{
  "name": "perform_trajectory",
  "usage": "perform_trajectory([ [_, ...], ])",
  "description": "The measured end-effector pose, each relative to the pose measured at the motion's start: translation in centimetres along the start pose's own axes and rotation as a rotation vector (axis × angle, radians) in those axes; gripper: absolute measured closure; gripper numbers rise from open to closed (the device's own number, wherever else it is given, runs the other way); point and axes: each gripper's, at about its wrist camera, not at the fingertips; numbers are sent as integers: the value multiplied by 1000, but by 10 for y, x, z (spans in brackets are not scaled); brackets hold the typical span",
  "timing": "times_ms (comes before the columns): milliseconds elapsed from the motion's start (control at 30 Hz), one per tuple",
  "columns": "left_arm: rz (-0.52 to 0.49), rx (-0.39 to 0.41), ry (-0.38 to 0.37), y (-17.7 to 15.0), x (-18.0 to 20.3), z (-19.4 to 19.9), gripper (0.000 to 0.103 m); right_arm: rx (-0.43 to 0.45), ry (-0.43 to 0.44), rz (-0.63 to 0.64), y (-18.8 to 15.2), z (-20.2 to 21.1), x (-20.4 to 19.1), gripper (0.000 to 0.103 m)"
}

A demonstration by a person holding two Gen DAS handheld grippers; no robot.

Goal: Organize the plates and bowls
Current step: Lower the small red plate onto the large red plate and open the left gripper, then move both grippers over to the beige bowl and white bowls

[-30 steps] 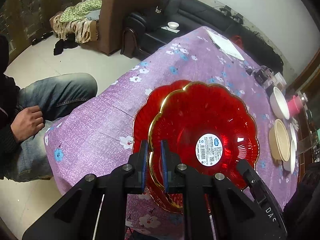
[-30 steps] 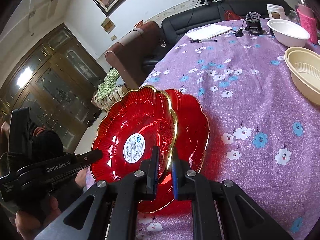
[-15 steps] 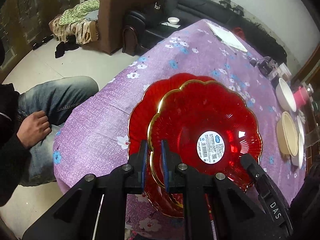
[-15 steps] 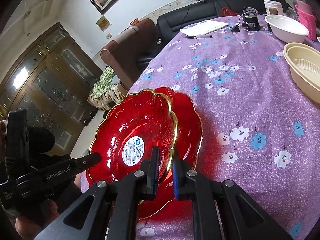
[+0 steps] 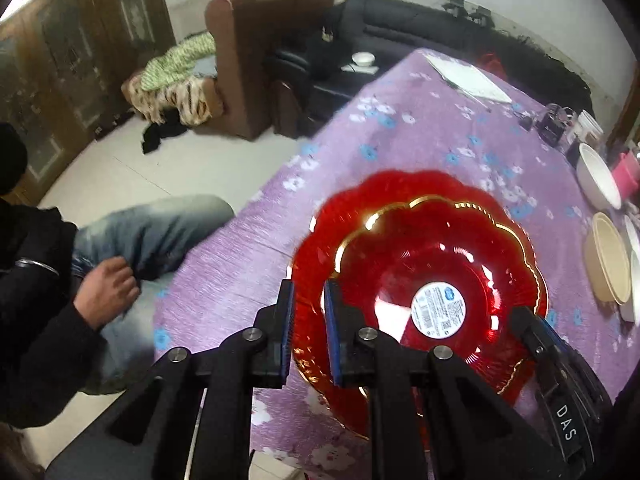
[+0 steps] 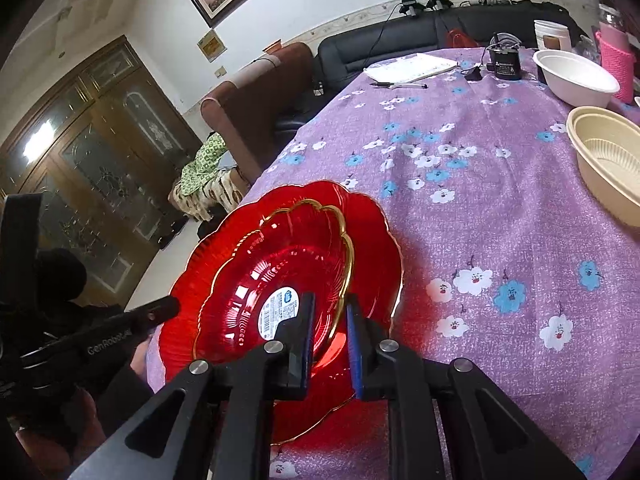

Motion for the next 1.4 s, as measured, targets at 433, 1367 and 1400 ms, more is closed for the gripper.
perform_trajectory([
  [433, 11, -19, -20, 2, 3, 1, 90, -31, 29, 1, 4, 8, 1, 65],
  [1367, -184, 37, -166, -31, 102, 57, 90, 139, -41, -54, -9, 90, 74, 53],
  [1400, -197, 34, -173, -35, 108, 59, 90, 152, -48, -60, -12, 95, 81, 51],
])
Point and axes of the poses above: each gripper's, at about its wrist camera, not at the fingertips, and z roughly against the way its jaws point, x to its right, y to its top, and after that the axes turned 14 degrees about z, right-handed
